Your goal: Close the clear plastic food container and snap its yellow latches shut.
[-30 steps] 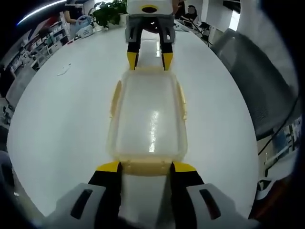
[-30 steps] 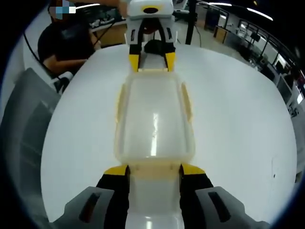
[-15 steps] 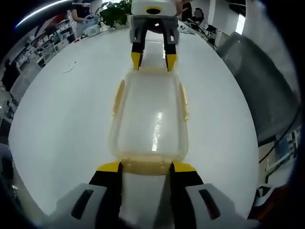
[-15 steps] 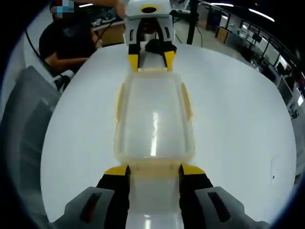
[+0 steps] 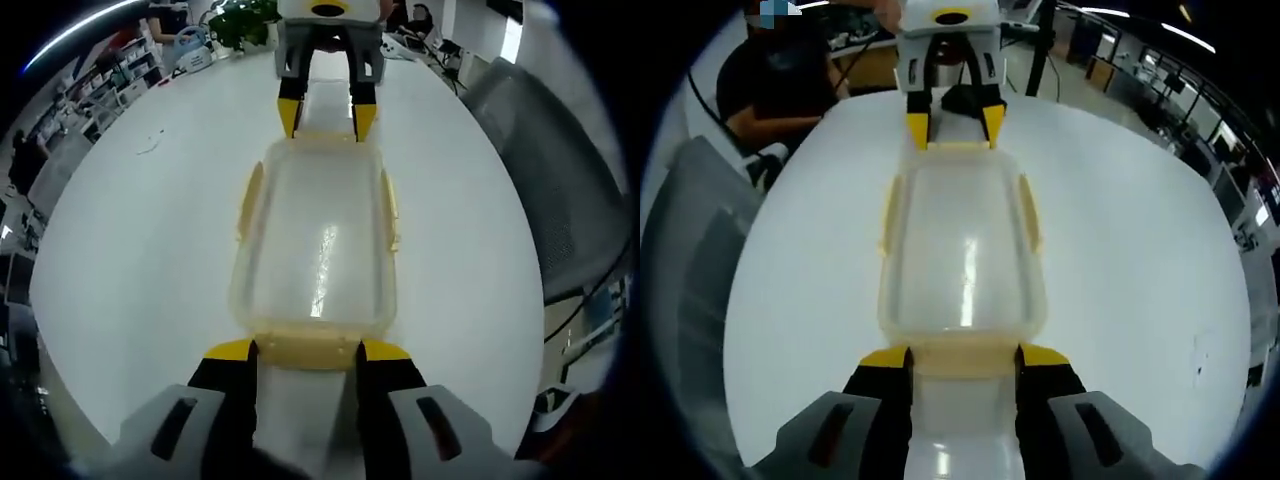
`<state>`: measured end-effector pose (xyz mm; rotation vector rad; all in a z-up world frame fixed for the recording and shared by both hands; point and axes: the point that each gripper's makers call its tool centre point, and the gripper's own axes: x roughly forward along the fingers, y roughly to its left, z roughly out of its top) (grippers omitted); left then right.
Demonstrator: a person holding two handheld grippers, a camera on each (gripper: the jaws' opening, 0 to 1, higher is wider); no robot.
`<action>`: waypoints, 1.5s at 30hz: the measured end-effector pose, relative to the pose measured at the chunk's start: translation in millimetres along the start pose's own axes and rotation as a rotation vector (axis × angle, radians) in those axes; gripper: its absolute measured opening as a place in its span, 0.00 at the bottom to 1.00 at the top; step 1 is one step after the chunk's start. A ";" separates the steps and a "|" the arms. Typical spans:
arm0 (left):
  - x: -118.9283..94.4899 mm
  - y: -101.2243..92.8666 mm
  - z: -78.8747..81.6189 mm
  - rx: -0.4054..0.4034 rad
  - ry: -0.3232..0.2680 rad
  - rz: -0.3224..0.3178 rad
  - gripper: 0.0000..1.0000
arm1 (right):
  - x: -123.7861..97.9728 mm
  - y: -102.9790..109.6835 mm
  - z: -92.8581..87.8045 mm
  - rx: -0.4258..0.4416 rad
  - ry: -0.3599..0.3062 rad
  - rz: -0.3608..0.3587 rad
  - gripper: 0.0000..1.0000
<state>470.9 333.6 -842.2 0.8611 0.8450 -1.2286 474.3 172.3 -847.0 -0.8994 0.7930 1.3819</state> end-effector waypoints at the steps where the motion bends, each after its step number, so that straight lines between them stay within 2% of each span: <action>1: -1.0 0.3 0.7 0.002 0.002 0.003 0.38 | -1.4 0.1 0.4 0.002 -0.001 0.000 0.39; 21: -22.1 -9.0 28.4 0.031 -0.001 0.035 0.38 | -33.8 9.2 -1.2 0.002 0.002 -0.020 0.39; 45: -35.8 -24.9 48.7 0.031 -0.002 0.051 0.38 | -60.3 23.4 -4.1 -0.008 0.005 -0.026 0.39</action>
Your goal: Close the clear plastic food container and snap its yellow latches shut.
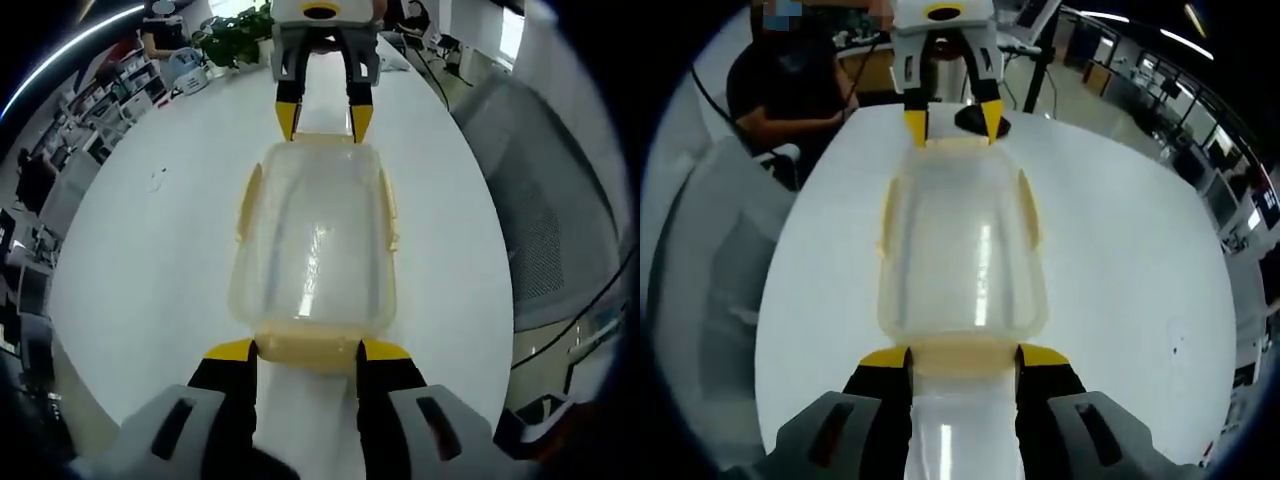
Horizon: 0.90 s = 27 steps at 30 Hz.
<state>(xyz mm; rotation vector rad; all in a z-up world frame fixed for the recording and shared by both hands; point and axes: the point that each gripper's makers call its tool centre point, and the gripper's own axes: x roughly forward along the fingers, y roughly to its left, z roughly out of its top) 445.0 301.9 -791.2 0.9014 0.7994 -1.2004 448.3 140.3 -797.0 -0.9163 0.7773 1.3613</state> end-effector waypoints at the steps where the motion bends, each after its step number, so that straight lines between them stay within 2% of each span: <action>1: 0.2 -0.4 1.3 0.001 0.001 0.002 0.38 | -1.1 0.1 -1.3 -0.002 0.002 -0.001 0.39; 27: 3.4 -4.3 49.8 0.027 -0.026 0.021 0.38 | -39.2 2.9 -33.5 0.002 0.019 -0.027 0.39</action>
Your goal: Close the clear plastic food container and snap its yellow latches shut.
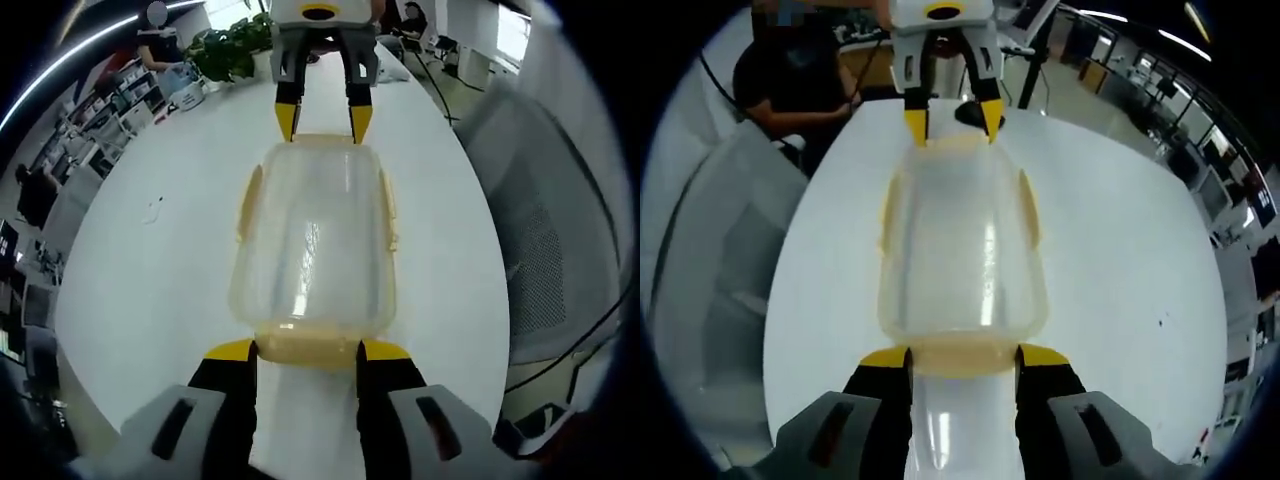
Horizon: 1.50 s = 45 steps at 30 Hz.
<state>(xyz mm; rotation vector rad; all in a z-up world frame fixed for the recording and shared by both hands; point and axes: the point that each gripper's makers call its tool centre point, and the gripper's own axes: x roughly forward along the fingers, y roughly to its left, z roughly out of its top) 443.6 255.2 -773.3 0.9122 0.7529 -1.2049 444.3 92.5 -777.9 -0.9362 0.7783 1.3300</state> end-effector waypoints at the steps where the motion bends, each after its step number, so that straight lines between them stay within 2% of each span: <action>1: 0.8 -0.1 2.1 0.001 -0.001 0.001 0.38 | -0.6 0.2 -0.5 0.000 0.001 0.000 0.39; 19: 17.2 -0.6 38.0 0.006 -0.015 0.002 0.38 | -20.1 -2.9 -35.7 0.001 0.006 -0.002 0.39; 31: 23.6 -2.8 50.5 -0.001 -0.011 0.005 0.38 | -25.5 -3.6 -48.4 -0.009 0.004 0.005 0.39; 45: 34.5 -3.5 72.3 0.006 -0.014 0.006 0.38 | -36.0 -4.8 -70.7 -0.001 0.002 0.006 0.39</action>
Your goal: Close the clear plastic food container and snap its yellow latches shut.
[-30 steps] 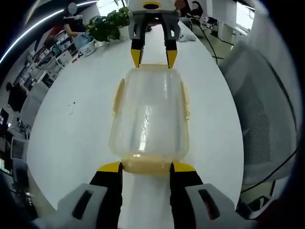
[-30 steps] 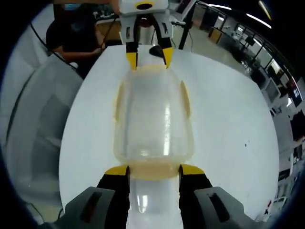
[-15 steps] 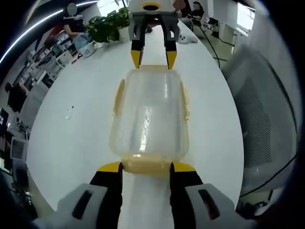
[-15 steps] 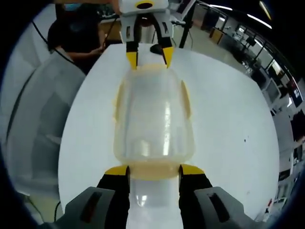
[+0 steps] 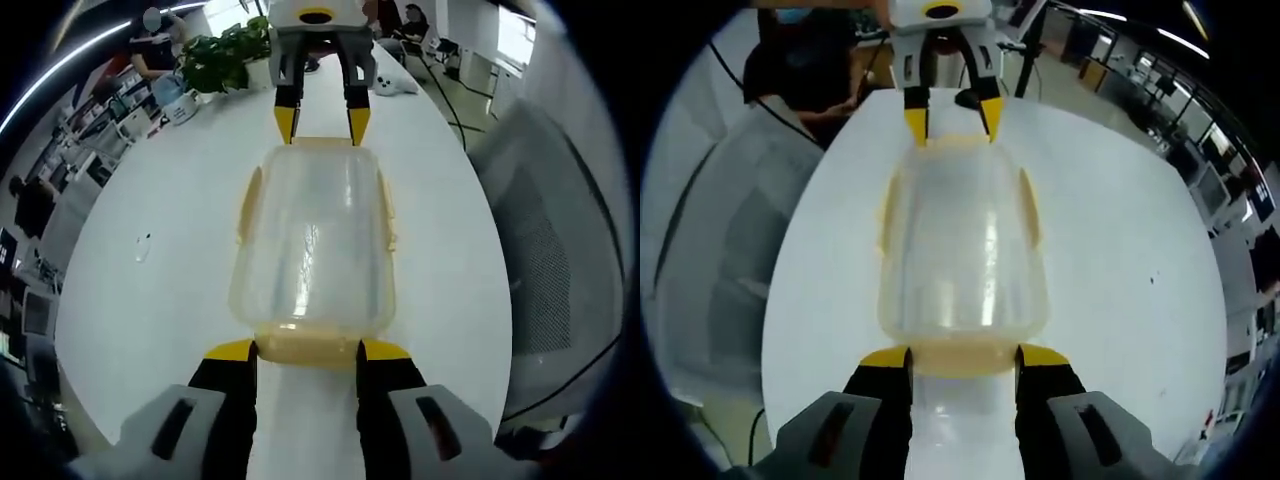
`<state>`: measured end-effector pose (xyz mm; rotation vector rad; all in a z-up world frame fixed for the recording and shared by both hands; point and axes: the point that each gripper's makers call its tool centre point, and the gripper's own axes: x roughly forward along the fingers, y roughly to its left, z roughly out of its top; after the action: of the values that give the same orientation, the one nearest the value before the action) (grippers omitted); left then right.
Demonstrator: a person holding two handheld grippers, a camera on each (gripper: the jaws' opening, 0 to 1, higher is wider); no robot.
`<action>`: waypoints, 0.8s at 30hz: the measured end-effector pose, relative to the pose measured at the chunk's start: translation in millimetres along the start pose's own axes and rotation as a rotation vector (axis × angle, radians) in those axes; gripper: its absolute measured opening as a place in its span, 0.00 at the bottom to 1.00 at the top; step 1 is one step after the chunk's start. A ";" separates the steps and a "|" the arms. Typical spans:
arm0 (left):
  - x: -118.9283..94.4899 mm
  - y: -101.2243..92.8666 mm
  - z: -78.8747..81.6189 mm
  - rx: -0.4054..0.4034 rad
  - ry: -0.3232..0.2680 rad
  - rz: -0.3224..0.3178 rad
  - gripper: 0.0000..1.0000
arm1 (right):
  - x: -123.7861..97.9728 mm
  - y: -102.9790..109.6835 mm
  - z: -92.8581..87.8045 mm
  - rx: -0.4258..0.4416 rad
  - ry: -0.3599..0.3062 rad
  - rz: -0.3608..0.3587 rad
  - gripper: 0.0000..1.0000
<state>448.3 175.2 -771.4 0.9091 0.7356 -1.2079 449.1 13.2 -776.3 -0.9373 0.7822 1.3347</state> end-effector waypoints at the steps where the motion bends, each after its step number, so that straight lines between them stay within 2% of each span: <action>1: 0.4 0.5 0.5 0.003 0.001 0.002 0.38 | -0.9 -0.1 -0.7 0.002 -0.003 0.000 0.39; 24: 18.2 0.0 29.7 -0.004 -0.006 -0.012 0.38 | -14.2 -3.0 -30.7 0.006 -0.004 -0.003 0.39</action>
<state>452.3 140.7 -773.4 0.8986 0.7397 -1.2187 452.3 -20.6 -776.7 -0.9309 0.7810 1.3309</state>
